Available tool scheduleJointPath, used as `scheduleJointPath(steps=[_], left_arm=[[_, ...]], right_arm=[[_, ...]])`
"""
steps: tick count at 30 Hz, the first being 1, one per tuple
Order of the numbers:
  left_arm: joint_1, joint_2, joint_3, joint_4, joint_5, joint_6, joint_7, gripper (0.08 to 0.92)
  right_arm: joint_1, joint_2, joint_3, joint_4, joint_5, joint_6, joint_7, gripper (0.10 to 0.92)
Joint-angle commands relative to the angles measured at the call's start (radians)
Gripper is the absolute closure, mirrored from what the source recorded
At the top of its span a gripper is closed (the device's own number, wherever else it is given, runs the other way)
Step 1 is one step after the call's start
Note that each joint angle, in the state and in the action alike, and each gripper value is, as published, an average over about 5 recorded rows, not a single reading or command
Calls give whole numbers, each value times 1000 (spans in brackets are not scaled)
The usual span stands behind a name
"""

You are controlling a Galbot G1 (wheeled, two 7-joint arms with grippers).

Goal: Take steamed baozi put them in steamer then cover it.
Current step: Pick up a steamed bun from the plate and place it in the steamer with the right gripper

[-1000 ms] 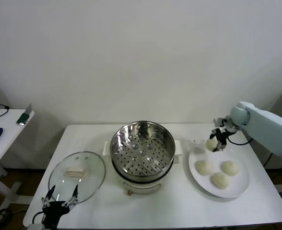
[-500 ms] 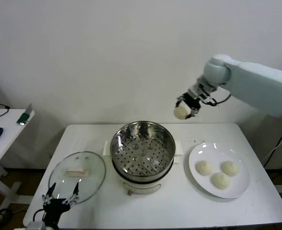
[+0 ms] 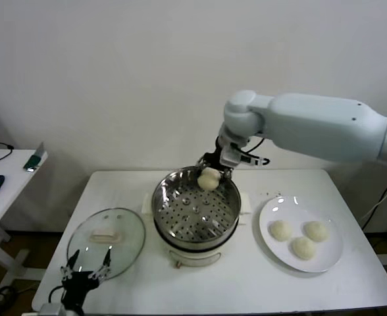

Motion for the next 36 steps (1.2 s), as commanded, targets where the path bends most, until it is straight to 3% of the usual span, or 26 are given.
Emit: scheduleJointPath(steps=[1, 21, 36], left_arm=[[-1, -2, 0, 1, -1, -1, 0, 177], [-6, -3, -3, 23, 0, -5, -3, 177], [-6, -12, 6, 23, 7, -8, -4, 177]], right_arm=[[-133, 75, 18, -107, -163, 74, 42, 347], [-275, 136, 110, -317, -262, 131, 97, 347], [-266, 170, 121, -354, -241, 160, 94, 330]])
